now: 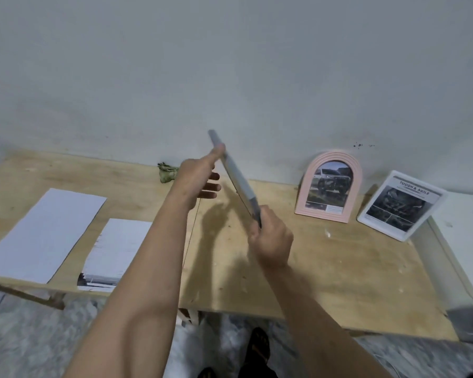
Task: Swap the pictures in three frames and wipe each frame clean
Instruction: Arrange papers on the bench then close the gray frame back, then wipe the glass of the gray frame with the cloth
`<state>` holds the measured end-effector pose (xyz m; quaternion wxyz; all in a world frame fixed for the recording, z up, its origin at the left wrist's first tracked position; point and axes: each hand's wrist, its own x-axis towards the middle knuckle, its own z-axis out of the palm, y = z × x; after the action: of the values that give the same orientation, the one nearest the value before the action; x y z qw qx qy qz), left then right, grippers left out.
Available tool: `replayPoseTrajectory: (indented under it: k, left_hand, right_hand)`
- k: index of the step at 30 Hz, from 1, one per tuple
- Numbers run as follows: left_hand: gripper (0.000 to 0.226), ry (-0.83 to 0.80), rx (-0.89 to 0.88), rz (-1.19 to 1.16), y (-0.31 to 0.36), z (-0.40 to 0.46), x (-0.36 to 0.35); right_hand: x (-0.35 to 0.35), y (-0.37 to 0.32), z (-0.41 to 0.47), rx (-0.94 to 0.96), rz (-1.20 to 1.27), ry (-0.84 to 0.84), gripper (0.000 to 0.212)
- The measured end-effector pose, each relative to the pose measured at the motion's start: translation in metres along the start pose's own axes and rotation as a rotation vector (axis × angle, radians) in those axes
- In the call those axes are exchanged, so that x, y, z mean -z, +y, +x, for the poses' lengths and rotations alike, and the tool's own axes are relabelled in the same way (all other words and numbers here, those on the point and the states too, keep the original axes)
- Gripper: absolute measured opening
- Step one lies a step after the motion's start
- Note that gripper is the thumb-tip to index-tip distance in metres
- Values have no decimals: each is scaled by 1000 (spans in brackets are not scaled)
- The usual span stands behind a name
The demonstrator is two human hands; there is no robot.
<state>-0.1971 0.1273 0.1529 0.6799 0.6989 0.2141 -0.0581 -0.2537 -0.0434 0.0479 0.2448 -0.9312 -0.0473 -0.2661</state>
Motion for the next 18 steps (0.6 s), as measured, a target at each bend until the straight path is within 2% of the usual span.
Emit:
replayPoseTrajectory:
  k: [3,5,7,8,9,10,11,13,14,16,18]
  left_hand:
    - [25,110,14,69,-10,1,23]
    - [21,198,64,7,-26,7,45]
    - [17,268,96,-1,-44,10,69]
    - [9,300,104,9,-55,10,85]
    - [3,327,107,18,-67,9,100]
    - [5,343,113,22,-79,6,115]
    - [9,342,111,14,-91,2,128]
    - [19,308,98,-47,-114,-9,154]
    - [22,296,99,-92,-124,-15,165]
    - [24,303,119,-183,-143,-21,180]
    - [23,311,151,-249,-160,-20,188]
  right_hand:
    - [-16,-15,-11,129,-110,-64,15]
    - [-27,-24,-18,230,-108,-135,23]
    - [-36,-32,-23,271,28,-362,29]
    - [-39,-35,-25,237,146,-518,39]
    - [-41,-36,-25,170,248,-649,58]
    - [-43,-36,-24,93,306,-685,77]
    - [-44,-34,-21,0,313,-636,85]
    - [-52,-25,-12,-181,231,-422,76]
    - [-54,-20,-6,-304,174,-368,67]
    - [-59,-13,3,-550,185,-408,54]
    - [-69,-15,6,-659,292,-493,56]
